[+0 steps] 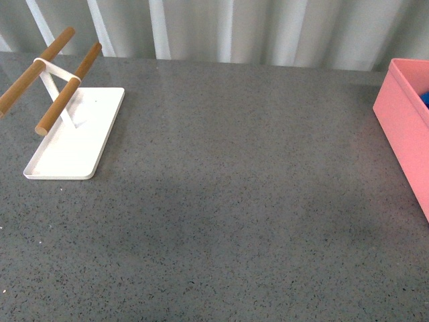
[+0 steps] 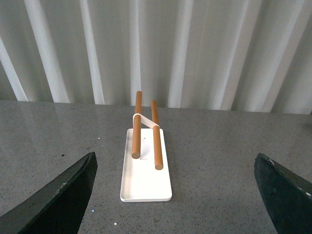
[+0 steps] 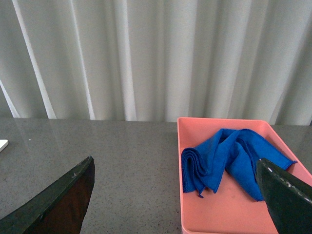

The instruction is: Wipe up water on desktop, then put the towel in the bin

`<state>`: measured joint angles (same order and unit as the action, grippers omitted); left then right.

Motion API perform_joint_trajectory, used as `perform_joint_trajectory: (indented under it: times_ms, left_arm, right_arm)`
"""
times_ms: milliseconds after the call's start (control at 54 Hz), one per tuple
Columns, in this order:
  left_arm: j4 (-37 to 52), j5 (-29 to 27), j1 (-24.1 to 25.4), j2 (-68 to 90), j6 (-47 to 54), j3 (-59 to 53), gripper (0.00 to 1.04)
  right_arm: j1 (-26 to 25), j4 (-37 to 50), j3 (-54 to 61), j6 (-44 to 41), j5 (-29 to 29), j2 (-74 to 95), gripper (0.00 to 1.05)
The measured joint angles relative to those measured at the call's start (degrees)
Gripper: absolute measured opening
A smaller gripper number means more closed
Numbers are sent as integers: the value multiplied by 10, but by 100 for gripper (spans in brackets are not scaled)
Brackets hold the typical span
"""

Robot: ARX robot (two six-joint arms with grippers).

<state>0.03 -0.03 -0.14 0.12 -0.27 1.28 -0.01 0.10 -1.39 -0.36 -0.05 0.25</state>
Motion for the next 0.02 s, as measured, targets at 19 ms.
perform_joint_trajectory:
  times_ms: [19]
  left_arm:
    - [0,0,0,0,0,0,98]
  right_arm:
    - [0,0,0,0,0,0,98]
